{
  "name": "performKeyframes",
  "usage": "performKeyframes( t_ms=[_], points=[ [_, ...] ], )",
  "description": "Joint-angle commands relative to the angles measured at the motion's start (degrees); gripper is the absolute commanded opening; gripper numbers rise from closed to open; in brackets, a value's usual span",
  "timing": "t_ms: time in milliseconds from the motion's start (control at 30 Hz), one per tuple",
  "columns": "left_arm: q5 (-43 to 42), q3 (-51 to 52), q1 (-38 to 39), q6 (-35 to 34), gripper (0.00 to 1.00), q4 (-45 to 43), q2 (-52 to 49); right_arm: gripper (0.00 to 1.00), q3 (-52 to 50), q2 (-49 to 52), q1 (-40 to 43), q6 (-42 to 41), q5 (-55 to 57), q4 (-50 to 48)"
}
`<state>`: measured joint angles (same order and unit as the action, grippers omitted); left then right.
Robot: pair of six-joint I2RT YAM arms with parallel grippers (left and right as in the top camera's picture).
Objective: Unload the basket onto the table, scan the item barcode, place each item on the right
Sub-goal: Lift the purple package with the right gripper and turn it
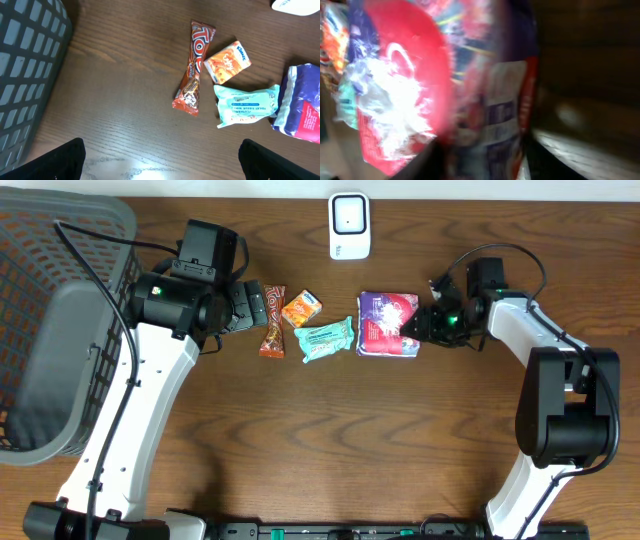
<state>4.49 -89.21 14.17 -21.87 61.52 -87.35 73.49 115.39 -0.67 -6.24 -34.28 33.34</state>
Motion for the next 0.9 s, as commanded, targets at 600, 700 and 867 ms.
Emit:
performKeyframes(
  t_ms=[600, 700, 867],
  points=[
    [0.55, 0.09, -0.13, 0.17, 0.98, 0.17, 0.11, 0.01, 8.48, -13.86, -4.31, -3.50, 49.24, 15.10],
    [0.55, 0.09, -0.13, 0.17, 0.98, 0.15, 0.11, 0.01, 8.13, -13.49, -5.57, -10.80, 66.31, 17.75],
    [0.55, 0.09, -0.13, 0.17, 0.98, 0.15, 0.11, 0.08, 7.58, -12.22, -5.73, -13.07, 69.59, 17.79]
  ],
)
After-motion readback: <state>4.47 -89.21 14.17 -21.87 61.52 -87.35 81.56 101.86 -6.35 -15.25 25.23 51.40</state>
